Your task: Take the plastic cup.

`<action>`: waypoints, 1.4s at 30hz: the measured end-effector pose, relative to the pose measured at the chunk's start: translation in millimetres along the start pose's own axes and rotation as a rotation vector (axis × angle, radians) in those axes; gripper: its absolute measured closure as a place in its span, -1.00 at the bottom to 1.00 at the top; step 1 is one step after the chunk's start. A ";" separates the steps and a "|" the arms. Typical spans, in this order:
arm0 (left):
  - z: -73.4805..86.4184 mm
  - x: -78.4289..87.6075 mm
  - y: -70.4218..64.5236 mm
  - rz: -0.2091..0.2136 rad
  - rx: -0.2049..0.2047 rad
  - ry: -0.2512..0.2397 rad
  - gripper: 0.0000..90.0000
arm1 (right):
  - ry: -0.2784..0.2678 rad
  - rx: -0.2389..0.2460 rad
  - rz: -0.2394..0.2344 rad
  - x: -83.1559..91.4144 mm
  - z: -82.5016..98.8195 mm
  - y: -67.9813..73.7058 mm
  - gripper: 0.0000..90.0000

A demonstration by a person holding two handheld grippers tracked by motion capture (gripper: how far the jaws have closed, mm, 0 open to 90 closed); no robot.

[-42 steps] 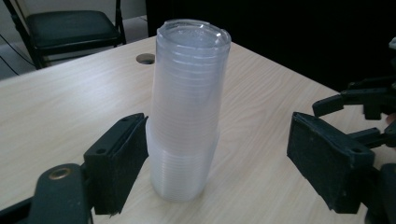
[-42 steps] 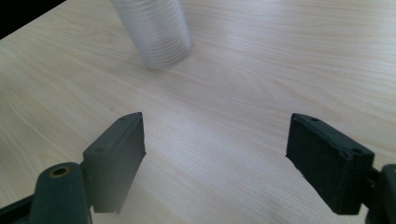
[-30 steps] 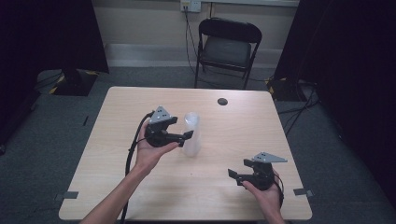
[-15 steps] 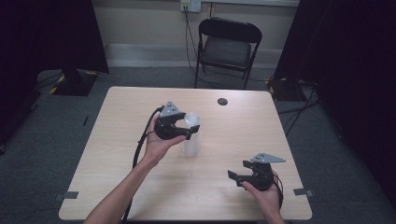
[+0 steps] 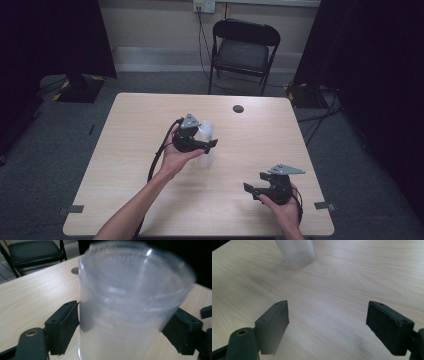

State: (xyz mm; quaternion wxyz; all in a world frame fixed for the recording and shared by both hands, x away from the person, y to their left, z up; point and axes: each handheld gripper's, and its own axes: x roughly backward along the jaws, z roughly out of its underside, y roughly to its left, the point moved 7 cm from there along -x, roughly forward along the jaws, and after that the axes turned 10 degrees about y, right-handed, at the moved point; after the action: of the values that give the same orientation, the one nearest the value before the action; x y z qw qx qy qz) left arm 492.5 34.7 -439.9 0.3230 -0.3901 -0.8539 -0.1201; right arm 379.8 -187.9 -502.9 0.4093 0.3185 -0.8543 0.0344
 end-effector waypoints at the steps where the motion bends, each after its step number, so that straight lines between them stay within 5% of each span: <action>1: 3.2 0.0 0.7 -0.009 -0.016 0.012 -0.58 | -0.001 0.002 -0.002 0.3 0.0 0.4 -0.60; 13: 10.0 -12.0 4.2 0.014 0.008 0.027 -0.61 | 0.002 -0.008 -0.008 -0.8 1.1 -1.2 -0.60; 29: 8.3 -8.1 5.2 0.021 0.019 0.017 -0.37 | 0.006 -0.022 -0.017 -1.4 1.8 -1.4 -0.57; 42: 5.7 -3.5 4.6 0.020 0.020 -0.004 -0.35 | 0.009 -0.024 -0.013 -1.5 3.4 -2.1 -0.56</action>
State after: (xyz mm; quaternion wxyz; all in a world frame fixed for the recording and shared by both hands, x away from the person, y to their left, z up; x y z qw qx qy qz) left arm 495.0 38.3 -446.7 0.3264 -0.3959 -0.8516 -0.1077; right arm 379.4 -189.9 -506.7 0.4174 0.3189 -0.8507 0.0228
